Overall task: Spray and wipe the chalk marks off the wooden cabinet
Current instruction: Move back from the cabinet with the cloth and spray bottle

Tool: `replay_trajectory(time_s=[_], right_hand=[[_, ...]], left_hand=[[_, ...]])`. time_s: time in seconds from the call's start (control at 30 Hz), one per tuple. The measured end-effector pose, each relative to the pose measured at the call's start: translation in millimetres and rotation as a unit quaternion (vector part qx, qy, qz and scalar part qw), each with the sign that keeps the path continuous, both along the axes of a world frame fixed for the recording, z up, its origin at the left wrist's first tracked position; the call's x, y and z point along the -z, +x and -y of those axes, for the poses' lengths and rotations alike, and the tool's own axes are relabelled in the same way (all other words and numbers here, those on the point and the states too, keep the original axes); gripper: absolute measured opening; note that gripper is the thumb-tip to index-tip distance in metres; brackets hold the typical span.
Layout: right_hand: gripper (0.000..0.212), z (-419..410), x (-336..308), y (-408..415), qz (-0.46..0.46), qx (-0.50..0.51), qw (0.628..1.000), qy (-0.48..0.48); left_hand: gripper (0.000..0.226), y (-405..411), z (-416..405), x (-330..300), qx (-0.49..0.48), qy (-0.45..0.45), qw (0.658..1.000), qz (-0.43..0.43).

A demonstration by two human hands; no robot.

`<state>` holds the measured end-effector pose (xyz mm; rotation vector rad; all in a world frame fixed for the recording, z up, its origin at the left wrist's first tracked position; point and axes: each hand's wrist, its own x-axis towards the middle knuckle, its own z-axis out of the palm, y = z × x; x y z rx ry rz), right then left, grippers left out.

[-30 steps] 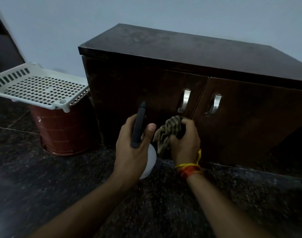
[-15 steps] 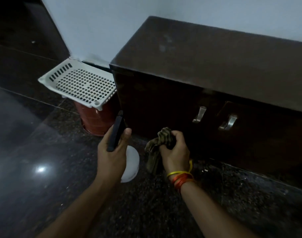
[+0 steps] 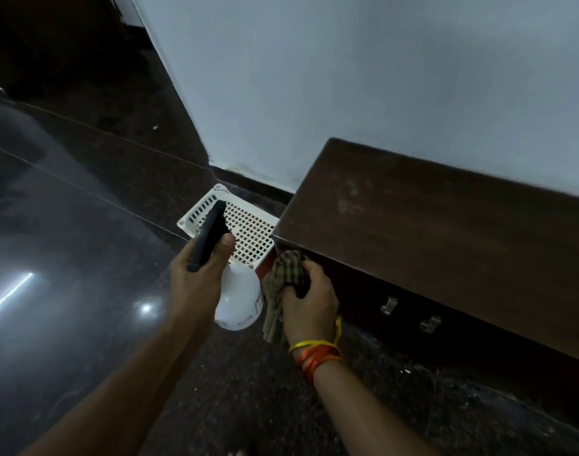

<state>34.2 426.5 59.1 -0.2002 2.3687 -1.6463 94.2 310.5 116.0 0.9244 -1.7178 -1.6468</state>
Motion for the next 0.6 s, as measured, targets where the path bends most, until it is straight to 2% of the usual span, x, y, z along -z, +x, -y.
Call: replay_trajectory(time_s=[0.07,0.33,0.53,0.6], right_hand=[[0.042,20.8,-9.5,-4.2,0.002,-0.001,1.000,0.004],[0.043,116.2,-17.3,-25.3,0.018,0.050,0.998,0.021],[0.046,185.4,-3.9,-43.8,0.037,0.076,0.995,0.053],[0.045,205.1,2.9,-53.7,0.040,0.088,0.993,0.063]], left_hand=[[0.020,-7.8,19.5,-11.2,0.010,0.006,1.000,-0.002],[0.015,-42.9,118.8,-16.4,0.021,0.028,0.999,-0.002],[0.033,-76.1,185.4,3.3,0.056,0.076,0.995,0.017],[0.032,-85.5,203.9,12.6,0.072,0.090,0.993,0.029]])
